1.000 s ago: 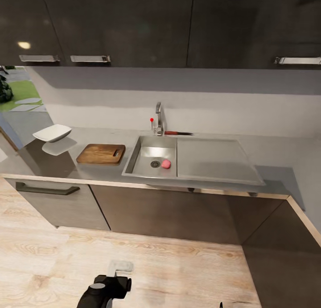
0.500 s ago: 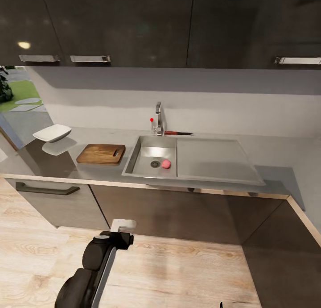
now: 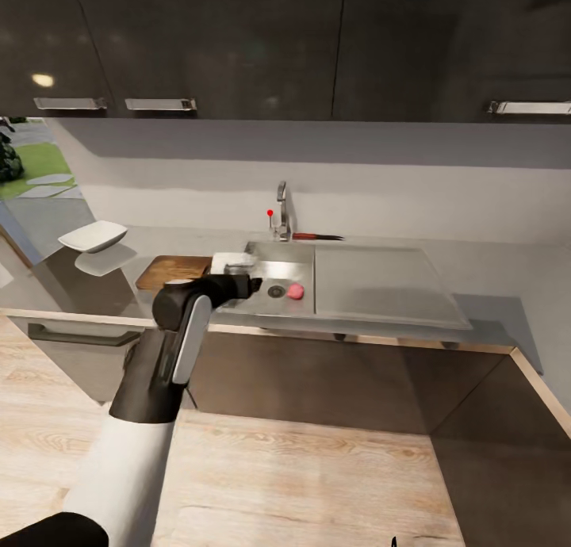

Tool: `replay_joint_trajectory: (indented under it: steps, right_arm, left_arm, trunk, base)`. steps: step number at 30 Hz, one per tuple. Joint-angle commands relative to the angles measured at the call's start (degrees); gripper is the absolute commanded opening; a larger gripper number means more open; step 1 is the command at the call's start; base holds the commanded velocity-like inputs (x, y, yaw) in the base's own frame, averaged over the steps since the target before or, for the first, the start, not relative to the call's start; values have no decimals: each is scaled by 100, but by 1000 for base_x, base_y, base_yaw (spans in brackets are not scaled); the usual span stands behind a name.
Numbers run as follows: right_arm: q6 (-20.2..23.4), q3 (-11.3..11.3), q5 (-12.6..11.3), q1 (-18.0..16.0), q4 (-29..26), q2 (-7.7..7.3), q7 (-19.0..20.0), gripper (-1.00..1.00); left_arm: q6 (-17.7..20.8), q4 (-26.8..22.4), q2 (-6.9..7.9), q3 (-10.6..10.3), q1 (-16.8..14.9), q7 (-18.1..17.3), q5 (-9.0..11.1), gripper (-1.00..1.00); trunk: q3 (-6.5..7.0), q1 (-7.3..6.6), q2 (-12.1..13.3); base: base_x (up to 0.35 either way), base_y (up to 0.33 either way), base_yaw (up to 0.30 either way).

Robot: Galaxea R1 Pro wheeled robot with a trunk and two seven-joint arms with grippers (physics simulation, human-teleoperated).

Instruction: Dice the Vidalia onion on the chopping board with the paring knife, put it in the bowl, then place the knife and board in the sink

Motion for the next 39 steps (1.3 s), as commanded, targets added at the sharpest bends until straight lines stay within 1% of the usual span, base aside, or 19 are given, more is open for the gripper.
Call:
replay_joint_trajectory:
  steps: [1,2,3,5,7,9,10,13,15,16,17,20,22,32,39]
  right_arm:
    - [-11,-38,61,-4,1,1,-33,100]
    - [-11,-38,61,-4,1,1,-33,100]
    - [-11,-37,61,-4,1,1,-33,100]
    - [-10,-34,61,-4,1,1,-33,100]
    - [-11,-37,61,-4,1,1,-33,100]
    - [-11,-37,61,-4,1,1,-33,100]
    - [-11,-35,61,-4,1,1,-33,100]
    - [-11,-32,61,-4,1,6,-33,100]
    - [-11,-32,61,-4,1,8,-33,100]
    - [-11,-34,61,-4,1,6,-33,100]
    - [-11,-33,61,-4,1,4,-33,100]
    - [-11,-32,61,-4,1,3,-33,100]
    - [-11,-31,61,-4,1,6,-33,100]
    - [-11,-31,61,-4,1,7,-33,100]
    - [-11,-31,61,-4,1,8,-33,100]
  left_arm:
    - [22,87,-1,-3,-197,60,152,100]
    - [22,144,-2,-3,-290,60,194,100]
    - [20,403,-3,-3,-647,61,369,100]
    - [14,682,-3,-3,-950,68,572,100]
    - [6,873,-4,-3,-1087,74,705,100]
    - [1,1044,-4,-3,-1158,81,782,100]
    - [-5,1409,4,-10,-1207,86,834,100]
    - [-10,1572,15,-23,-1222,83,841,100]
    - [-12,1596,28,-89,-1227,81,843,100]
    - [-18,1566,51,-290,-1231,80,839,100]
    - [-23,1548,73,-399,-1231,80,833,100]
    - [-33,1539,115,-534,-1232,81,824,100]
    - [-40,1532,130,-579,-1233,85,817,100]
    - [-48,1574,146,-628,-1233,96,801,100]
    - [-57,1823,158,-635,-1233,97,801,100]
  trunk:
    - [-11,3,-11]
    - [-11,3,-11]
    - [-11,3,-11]
    - [-11,3,-11]
    - [-11,3,-11]
    - [-11,3,-11]
    - [-11,3,-11]
    - [-11,3,-11]
    - [-11,3,-11]
    - [-11,3,-11]
    - [-11,3,-11]
    - [-11,3,-11]
    - [-11,3,-11]
    - [-11,3,-11]
    - [-11,3,-11]
  base:
    - [0,0,0]
    - [0,0,0]
    - [0,0,0]
    - [0,0,0]
    - [0,0,0]
    - [0,0,0]
    - [0,0,0]
    - [0,0,0]
    - [0,0,0]
    - [0,0,0]
    - [0,0,0]
    - [0,0,0]
    - [0,0,0]
    - [13,-13,0]
    - [167,-179,0]
